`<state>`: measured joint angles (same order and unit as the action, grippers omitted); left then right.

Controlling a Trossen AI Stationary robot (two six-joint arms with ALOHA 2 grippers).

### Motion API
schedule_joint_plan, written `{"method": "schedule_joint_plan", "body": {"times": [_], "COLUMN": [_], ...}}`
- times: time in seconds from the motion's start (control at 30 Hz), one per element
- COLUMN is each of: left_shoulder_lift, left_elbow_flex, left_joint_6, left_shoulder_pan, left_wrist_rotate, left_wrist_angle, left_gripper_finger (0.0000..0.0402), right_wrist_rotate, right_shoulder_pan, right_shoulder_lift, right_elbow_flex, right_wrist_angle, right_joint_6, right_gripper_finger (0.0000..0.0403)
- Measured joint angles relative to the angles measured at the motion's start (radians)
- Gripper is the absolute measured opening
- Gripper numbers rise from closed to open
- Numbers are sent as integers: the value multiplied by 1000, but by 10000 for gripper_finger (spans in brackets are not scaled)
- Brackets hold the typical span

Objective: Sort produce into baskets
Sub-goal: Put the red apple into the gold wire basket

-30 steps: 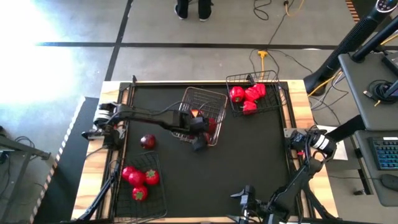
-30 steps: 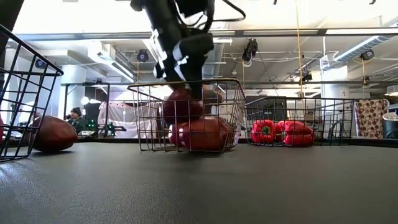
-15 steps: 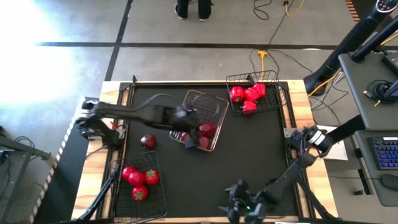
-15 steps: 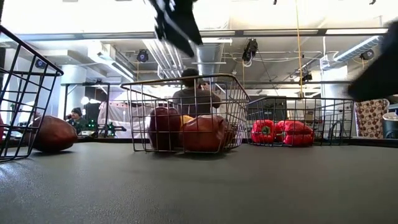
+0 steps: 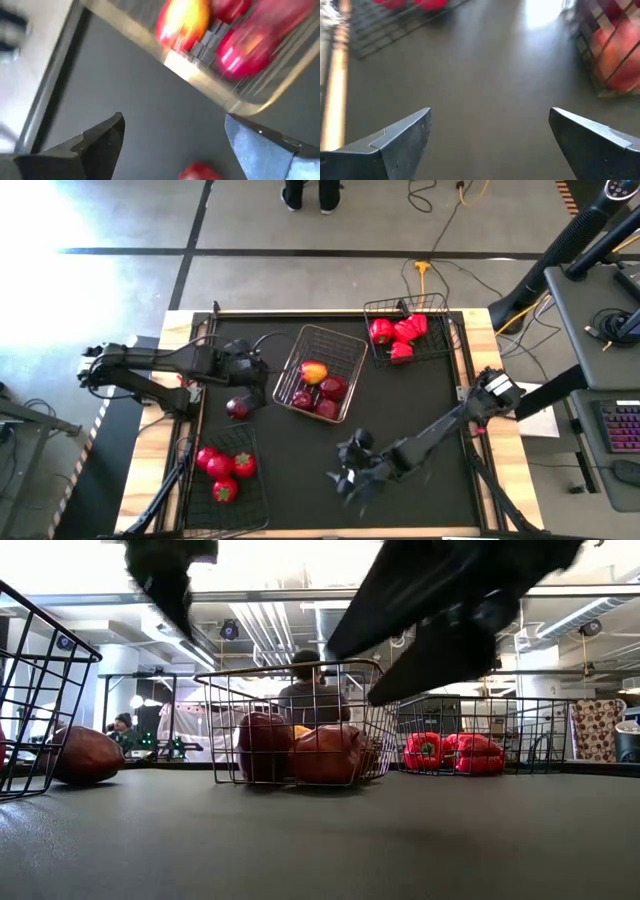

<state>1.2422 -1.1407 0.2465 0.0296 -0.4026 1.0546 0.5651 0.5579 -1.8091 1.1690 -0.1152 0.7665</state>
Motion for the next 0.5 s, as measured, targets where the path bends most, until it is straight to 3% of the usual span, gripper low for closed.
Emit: {"method": "schedule_joint_plan", "body": {"times": [0.1, 0.33, 0.5], "left_shoulder_lift": [-43, -33, 35], "left_elbow_flex": [106, 216, 274], "left_joint_6": [62, 184, 197], "left_shoulder_pan": [-49, -257, -330], "left_wrist_rotate": [17, 327, 401], "left_wrist_angle": [18, 27, 92], "left_gripper_finger": [323, 323, 323], "right_wrist_rotate": [-20, -201, -208], "right_shoulder_pan": [-58, -198, -262], "right_shoulder_lift": [0, 1, 1], "right_elbow_flex": [0, 0, 0], "right_wrist_angle": [-2, 1, -1], "right_joint_6": [-101, -285, -376], "right_gripper_finger": [393, 393, 393]}}
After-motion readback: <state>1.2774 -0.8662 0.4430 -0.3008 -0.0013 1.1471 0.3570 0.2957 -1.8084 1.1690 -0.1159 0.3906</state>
